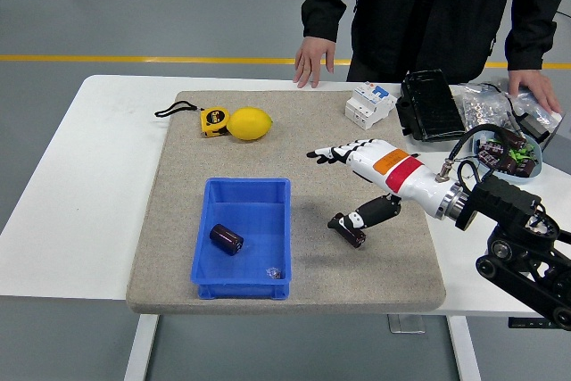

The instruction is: Pick up the battery,place it into the box

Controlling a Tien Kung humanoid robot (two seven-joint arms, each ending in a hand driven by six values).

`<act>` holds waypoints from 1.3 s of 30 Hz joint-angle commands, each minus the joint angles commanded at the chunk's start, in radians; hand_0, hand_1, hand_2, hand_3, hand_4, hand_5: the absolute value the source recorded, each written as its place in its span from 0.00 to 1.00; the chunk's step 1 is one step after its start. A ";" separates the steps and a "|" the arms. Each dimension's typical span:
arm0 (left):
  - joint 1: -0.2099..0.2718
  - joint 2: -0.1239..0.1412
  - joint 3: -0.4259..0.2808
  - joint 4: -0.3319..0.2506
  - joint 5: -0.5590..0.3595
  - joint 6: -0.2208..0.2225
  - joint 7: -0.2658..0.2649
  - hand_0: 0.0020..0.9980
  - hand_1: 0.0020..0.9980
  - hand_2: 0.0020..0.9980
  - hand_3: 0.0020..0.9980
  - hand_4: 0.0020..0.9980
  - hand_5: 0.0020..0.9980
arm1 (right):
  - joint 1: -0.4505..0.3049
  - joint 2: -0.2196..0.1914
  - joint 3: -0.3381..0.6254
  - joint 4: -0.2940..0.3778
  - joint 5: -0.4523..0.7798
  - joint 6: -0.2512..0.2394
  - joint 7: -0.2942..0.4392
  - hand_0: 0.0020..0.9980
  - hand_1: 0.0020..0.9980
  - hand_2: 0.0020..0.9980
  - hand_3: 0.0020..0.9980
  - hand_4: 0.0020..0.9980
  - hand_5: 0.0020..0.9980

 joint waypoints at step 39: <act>-0.019 -0.008 0.016 0.000 0.004 -0.003 0.006 0.78 0.74 0.76 0.64 0.72 0.63 | 0.144 0.114 -0.195 -0.295 -0.252 0.034 0.068 0.68 0.71 0.77 0.84 1.00 0.26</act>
